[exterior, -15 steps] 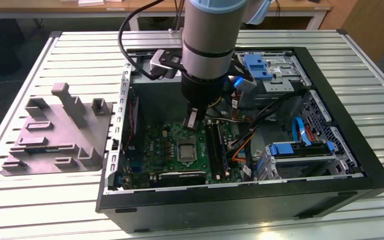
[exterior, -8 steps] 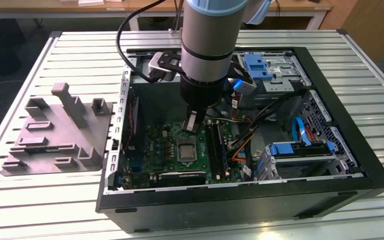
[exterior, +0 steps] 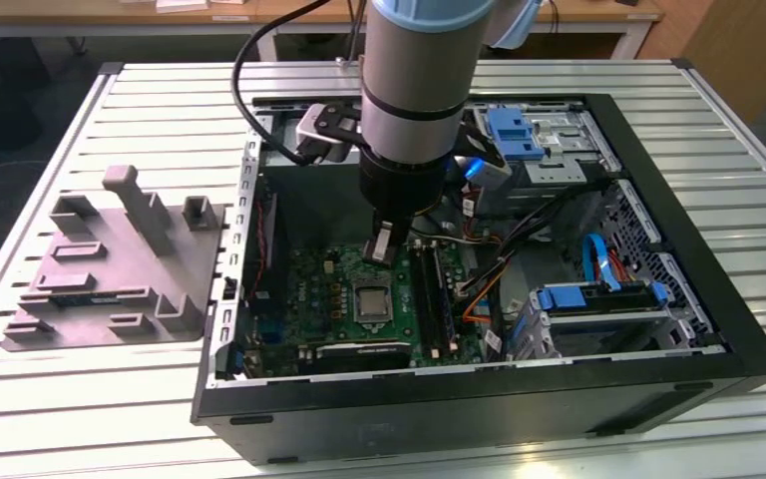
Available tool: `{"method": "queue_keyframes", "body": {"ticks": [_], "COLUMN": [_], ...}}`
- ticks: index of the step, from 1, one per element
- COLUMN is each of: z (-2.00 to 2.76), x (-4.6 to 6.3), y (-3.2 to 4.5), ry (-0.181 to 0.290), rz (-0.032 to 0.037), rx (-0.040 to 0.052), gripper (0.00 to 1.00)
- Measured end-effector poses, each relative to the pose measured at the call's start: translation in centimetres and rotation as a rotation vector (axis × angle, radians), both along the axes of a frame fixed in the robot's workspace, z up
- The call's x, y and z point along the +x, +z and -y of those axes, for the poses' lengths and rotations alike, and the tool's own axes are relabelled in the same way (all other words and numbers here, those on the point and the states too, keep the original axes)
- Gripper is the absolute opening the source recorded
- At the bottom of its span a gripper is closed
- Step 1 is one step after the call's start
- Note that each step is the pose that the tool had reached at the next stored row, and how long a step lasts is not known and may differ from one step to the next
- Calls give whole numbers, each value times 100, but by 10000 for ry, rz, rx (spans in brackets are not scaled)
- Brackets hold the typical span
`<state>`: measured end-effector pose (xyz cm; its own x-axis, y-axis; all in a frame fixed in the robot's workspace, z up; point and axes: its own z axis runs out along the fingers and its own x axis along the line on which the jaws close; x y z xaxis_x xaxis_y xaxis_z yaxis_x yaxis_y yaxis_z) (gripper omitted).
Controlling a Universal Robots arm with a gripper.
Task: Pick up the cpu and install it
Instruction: 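Install the first cpu locking lever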
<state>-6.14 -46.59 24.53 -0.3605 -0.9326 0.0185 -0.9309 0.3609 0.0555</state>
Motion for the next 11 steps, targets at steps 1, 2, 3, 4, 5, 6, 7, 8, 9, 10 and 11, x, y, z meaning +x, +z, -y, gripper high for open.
{"method": "queue_keyframes", "body": {"ticks": [1,2,3,4,5,6,7,8,9,10,11], "z": [0,0,0,0,-1,-4,-10,-19,-32,-44,-56], "x": [0,0,0,2,11,26,46,68,89,111,133], "y": [0,0,0,0,-1,-2,-2,-4,-5,-6,-8], "ry": [1,1,1,1,1,1,1,1,1,1,0], "rz": [0,2,6,6,7,7,7,7,6,7,7], "rx": [0,-1,0,0,1,1,0,0,-1,0,1], "gripper": [11,11,11,11,11,11,11,11,11,11,11]}}
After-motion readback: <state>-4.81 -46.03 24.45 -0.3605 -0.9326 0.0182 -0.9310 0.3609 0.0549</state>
